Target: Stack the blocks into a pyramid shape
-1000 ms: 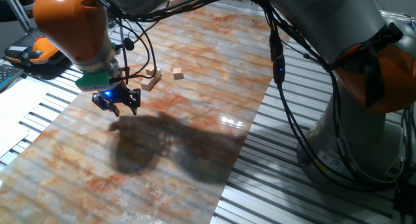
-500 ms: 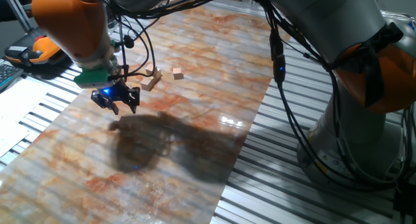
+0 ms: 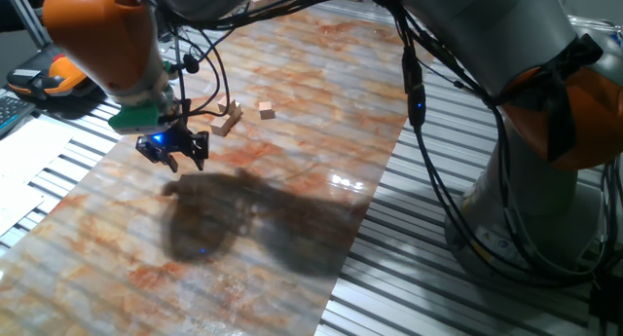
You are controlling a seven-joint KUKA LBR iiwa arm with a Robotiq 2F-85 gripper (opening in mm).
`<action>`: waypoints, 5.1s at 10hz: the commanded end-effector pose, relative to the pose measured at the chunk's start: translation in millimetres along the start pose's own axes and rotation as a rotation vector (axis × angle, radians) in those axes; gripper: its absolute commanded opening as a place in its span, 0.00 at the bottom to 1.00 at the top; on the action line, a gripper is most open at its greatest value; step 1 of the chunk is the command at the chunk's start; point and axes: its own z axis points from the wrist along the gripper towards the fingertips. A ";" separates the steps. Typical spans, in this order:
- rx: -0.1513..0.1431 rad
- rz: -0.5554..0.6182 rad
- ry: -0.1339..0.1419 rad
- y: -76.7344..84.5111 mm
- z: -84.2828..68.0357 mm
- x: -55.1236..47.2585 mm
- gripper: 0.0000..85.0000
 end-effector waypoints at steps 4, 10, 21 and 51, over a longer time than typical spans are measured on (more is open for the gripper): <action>0.011 -0.014 -0.013 0.3 0.9 -0.7 0.60; -0.132 -0.033 0.159 -0.7 -0.5 1.0 0.60; -0.097 0.014 0.135 -5.3 6.1 9.4 0.60; -0.104 -0.040 0.109 -24.5 15.9 31.4 0.00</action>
